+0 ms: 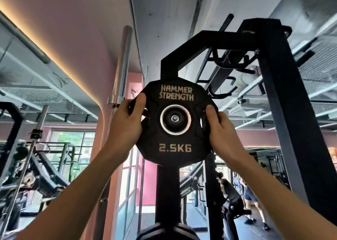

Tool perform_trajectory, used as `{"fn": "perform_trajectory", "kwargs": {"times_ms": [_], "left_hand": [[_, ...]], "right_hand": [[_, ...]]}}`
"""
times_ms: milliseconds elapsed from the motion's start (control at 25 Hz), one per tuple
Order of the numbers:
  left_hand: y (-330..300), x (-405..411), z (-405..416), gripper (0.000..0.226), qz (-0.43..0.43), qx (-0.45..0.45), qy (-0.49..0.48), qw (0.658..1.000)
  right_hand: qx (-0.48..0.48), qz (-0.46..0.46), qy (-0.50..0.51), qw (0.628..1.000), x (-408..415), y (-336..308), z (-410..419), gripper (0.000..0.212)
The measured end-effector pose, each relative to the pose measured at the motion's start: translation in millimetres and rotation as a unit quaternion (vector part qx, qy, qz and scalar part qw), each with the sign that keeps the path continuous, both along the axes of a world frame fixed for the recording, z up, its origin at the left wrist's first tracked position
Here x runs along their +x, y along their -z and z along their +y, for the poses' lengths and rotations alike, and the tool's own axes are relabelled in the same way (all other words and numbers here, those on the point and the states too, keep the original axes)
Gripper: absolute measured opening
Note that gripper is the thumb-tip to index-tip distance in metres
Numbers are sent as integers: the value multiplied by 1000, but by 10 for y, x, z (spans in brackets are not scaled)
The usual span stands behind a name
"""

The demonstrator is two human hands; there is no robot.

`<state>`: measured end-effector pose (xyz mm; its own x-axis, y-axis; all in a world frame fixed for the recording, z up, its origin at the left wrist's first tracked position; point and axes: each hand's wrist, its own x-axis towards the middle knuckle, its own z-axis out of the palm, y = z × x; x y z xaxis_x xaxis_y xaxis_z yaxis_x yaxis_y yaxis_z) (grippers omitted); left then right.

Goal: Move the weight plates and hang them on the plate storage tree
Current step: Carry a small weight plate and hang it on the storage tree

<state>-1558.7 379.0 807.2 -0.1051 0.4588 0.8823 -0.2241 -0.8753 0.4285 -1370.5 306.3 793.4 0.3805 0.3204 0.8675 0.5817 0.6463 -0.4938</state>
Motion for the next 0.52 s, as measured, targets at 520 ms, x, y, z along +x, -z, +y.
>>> {"fn": "perform_trajectory", "kwargs": {"times_ms": [520], "left_hand": [[64,297,848,38,53,-43,11,998]], "right_hand": [[-58,-15,-13,998,433,16,814,49]]}}
